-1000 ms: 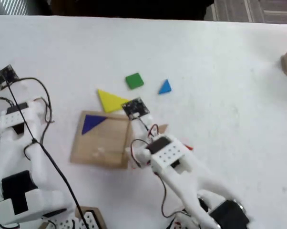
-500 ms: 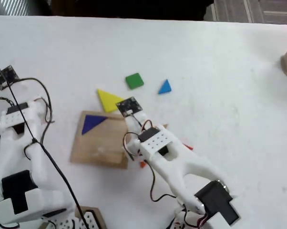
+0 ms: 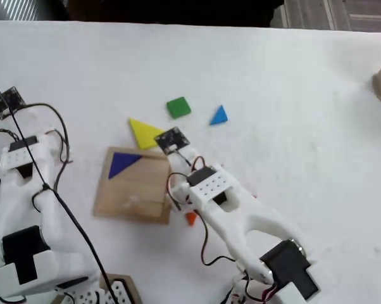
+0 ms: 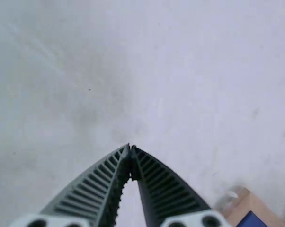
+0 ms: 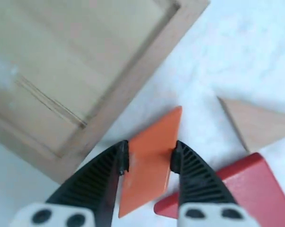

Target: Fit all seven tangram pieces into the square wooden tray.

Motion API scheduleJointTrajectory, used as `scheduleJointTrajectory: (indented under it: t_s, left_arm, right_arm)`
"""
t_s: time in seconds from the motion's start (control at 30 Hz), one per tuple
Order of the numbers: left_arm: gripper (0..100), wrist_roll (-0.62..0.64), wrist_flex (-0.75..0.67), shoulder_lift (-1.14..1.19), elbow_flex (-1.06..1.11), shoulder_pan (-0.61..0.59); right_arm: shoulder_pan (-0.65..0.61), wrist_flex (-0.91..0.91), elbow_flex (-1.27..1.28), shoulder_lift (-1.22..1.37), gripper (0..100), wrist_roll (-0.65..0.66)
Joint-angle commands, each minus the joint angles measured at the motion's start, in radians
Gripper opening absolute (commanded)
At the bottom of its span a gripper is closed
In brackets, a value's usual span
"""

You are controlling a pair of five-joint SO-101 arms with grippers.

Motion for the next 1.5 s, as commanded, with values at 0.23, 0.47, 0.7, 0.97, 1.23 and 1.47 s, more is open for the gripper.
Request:
scheduleJointTrajectory:
  t_s: [0.23,0.47,0.7,0.97,1.23,1.47]
  left_arm:
    - [3,0.005,-0.018,-0.002,-0.049,-0.013]
    - [3,0.005,-0.018,-0.002,-0.049,-0.012]
    - [3,0.005,-0.018,-0.002,-0.049,-0.010]
    - [3,0.005,-0.017,-0.002,-0.049,-0.008]
    - [3,0.005,-0.017,-0.002,-0.048,-0.008]
    - [3,0.005,-0.014,-0.002,-0.046,-0.010]
  right_arm:
    - [-0.019,0.051,-0.037,-0.008,17.1,0.376]
    - [-0.019,0.143,-0.081,-0.010,17.4,0.516]
    - [-0.022,0.311,-0.195,-0.007,33.0,0.522]
    - [-0.030,0.243,-0.135,0.001,25.7,0.597]
    - [-0.027,0.120,-0.051,0.002,25.2,0.601]
    - [-0.025,0.114,-0.069,0.047,15.6,0.597]
